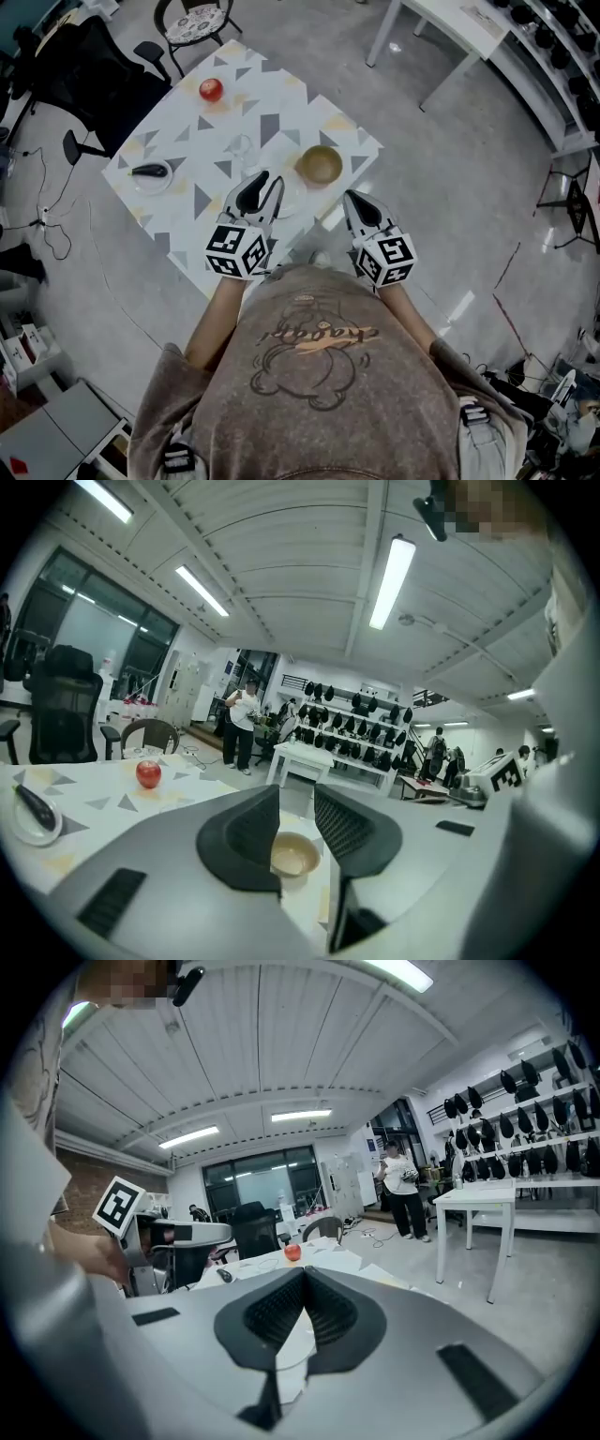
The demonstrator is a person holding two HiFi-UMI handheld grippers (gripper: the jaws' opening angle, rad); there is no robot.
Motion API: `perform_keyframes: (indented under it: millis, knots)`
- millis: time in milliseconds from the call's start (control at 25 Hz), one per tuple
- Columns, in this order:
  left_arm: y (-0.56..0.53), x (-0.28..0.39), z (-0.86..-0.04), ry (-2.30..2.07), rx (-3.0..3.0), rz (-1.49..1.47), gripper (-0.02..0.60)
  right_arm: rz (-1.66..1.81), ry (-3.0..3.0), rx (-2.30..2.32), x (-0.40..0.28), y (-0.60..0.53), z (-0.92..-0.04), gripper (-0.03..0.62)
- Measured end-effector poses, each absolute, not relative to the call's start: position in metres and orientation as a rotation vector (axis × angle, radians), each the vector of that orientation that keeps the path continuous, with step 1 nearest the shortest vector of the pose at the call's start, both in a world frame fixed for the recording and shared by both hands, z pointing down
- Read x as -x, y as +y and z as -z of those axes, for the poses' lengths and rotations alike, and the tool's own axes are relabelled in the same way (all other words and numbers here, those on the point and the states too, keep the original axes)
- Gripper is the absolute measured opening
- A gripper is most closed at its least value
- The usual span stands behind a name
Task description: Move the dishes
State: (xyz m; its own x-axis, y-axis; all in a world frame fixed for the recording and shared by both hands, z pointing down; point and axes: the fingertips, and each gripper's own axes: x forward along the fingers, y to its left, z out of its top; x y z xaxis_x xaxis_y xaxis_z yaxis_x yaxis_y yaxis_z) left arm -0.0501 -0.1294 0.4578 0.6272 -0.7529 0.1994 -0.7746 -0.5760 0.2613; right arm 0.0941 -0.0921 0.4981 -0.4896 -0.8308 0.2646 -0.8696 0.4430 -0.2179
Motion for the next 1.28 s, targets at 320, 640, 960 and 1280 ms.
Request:
perform_keyframes:
  millis: [320,640,960,1280]
  knots:
    - [-0.110,0.082,-0.470,-1.338,-2.490,-0.098,0.106,-0.486,-2.588,-1.507,-0.087,-0.093,-0.496,0.005]
    - [-0.107,0.093,-0.492,-1.436,-2.457,-0.171,0.035,-0.475,-2.608,-1.494,-0.086,-0.095,-0.497,0.005]
    - [-0.108,0.096,-0.508,-1.460,-2.435,-0.172,0.023,-0.465,-2.587,-1.487,-0.089,-0.095,-0.506,0.005]
    - [-0.109,0.101,-0.503,-1.492,-2.422,-0.146,0.021,-0.423,-2.577,-1.475,-0.091,-0.096,-0.505,0.003]
